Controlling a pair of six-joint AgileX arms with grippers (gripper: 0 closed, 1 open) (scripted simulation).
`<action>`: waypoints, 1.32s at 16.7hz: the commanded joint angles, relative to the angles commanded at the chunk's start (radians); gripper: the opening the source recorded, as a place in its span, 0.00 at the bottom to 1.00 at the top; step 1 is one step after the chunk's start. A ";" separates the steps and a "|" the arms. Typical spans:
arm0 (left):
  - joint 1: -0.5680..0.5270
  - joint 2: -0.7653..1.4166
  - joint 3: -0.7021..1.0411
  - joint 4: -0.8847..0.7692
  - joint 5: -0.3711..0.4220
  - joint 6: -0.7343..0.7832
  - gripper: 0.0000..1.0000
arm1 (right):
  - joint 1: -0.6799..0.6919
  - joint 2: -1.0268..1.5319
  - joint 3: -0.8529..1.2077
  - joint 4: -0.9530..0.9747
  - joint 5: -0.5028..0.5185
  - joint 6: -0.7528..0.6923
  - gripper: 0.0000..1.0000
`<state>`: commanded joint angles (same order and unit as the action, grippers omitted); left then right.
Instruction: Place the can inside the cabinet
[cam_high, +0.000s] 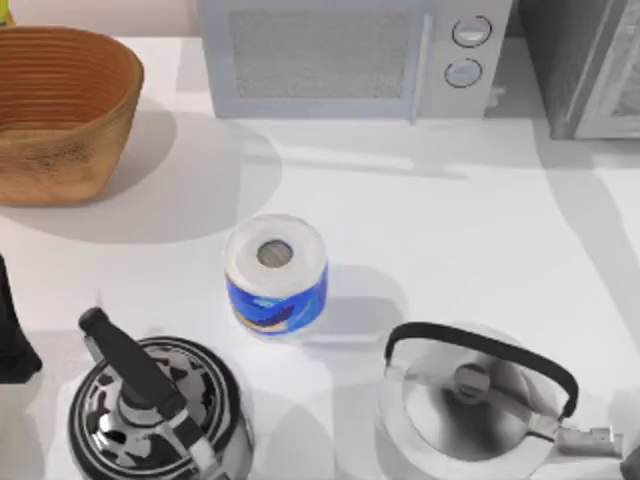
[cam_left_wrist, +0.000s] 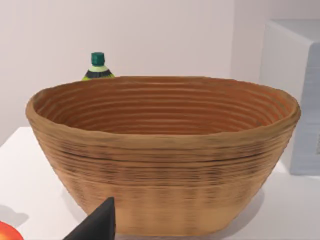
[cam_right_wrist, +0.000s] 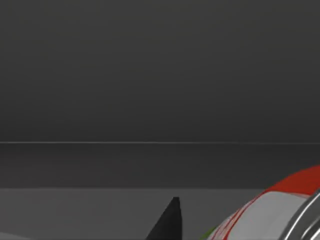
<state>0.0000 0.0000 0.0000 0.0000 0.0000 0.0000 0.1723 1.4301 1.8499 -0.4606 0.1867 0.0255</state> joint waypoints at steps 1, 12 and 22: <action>0.000 0.000 0.000 0.000 0.000 0.000 1.00 | -0.005 0.046 0.054 -0.016 -0.003 0.001 0.00; 0.000 0.000 0.000 0.000 0.000 0.000 1.00 | -0.071 0.596 0.837 -0.192 -0.054 -0.003 0.00; 0.000 0.000 0.000 0.000 0.000 0.000 1.00 | -0.074 0.652 0.897 -0.214 -0.064 -0.006 0.23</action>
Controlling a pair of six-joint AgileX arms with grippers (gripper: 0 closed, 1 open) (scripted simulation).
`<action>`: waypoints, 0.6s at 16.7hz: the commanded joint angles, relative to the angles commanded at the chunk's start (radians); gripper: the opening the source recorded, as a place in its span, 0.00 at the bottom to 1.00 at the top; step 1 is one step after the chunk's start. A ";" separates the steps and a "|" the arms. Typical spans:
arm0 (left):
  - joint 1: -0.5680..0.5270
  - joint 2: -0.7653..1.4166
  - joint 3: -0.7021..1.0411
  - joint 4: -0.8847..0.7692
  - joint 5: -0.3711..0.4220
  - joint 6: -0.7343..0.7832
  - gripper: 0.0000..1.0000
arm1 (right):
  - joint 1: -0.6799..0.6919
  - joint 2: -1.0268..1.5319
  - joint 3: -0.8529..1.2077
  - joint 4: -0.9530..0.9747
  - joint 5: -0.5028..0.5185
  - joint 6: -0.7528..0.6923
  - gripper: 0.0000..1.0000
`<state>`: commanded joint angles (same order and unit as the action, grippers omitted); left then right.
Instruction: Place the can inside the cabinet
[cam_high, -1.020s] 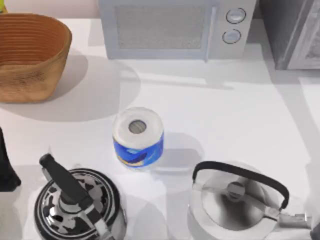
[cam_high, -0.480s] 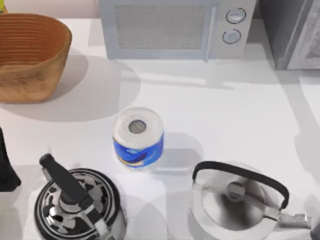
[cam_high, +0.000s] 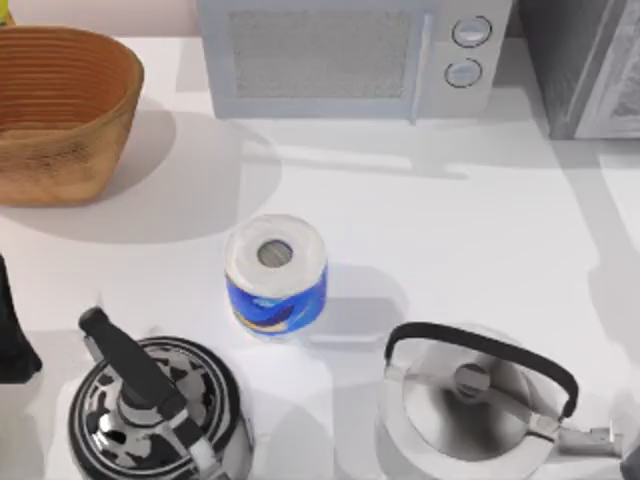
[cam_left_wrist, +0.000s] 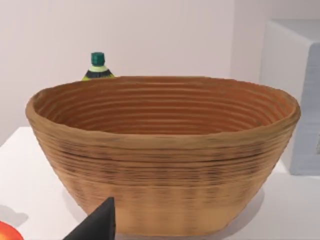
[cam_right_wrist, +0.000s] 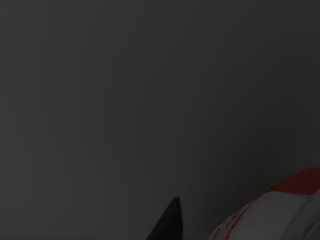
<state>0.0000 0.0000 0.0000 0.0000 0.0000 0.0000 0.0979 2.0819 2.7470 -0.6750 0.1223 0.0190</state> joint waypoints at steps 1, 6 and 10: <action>0.000 0.000 0.000 0.000 0.000 0.000 1.00 | 0.000 0.000 0.000 0.000 0.000 0.000 0.30; 0.000 0.000 0.000 0.000 0.000 0.000 1.00 | 0.000 0.000 0.000 0.000 0.000 0.000 0.68; 0.000 0.000 0.000 0.000 0.000 0.000 1.00 | 0.000 0.000 0.000 0.000 0.000 0.000 0.98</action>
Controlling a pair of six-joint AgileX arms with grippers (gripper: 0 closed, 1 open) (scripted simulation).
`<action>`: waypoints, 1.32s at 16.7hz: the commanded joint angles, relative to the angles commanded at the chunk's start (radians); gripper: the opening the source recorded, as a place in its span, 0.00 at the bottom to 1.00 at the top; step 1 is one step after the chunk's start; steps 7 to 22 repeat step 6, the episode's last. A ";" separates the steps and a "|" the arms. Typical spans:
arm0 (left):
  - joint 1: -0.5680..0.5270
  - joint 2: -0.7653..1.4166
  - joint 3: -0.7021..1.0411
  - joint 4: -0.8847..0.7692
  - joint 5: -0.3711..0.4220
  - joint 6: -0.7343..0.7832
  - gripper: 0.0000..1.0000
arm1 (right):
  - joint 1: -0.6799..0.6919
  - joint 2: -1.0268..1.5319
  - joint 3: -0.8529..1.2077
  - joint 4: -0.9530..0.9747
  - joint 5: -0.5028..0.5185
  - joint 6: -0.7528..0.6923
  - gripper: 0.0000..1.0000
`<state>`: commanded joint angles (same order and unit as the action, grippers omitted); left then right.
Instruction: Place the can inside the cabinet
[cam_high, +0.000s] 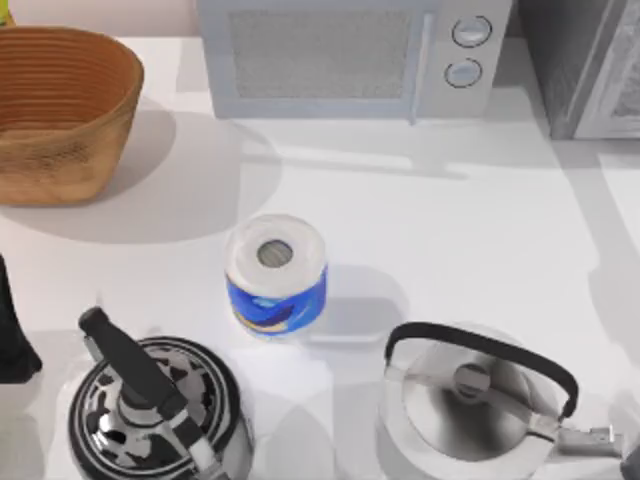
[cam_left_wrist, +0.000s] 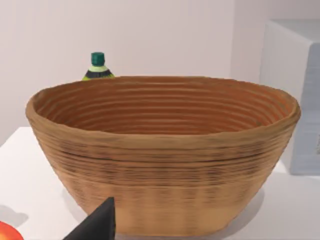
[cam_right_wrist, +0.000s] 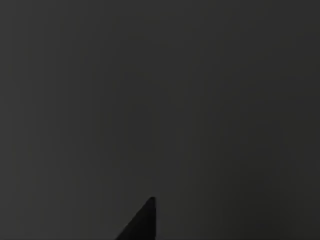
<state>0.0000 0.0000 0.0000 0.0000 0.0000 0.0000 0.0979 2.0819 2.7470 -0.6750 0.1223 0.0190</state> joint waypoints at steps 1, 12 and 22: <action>0.000 0.000 0.000 0.000 0.000 0.000 1.00 | 0.000 0.000 0.000 0.000 0.000 0.000 1.00; 0.000 0.000 0.000 0.000 0.000 0.000 1.00 | 0.000 0.000 0.000 0.000 0.000 0.000 1.00; 0.000 0.000 0.000 0.000 0.000 0.000 1.00 | 0.000 0.000 0.000 0.000 0.000 0.000 1.00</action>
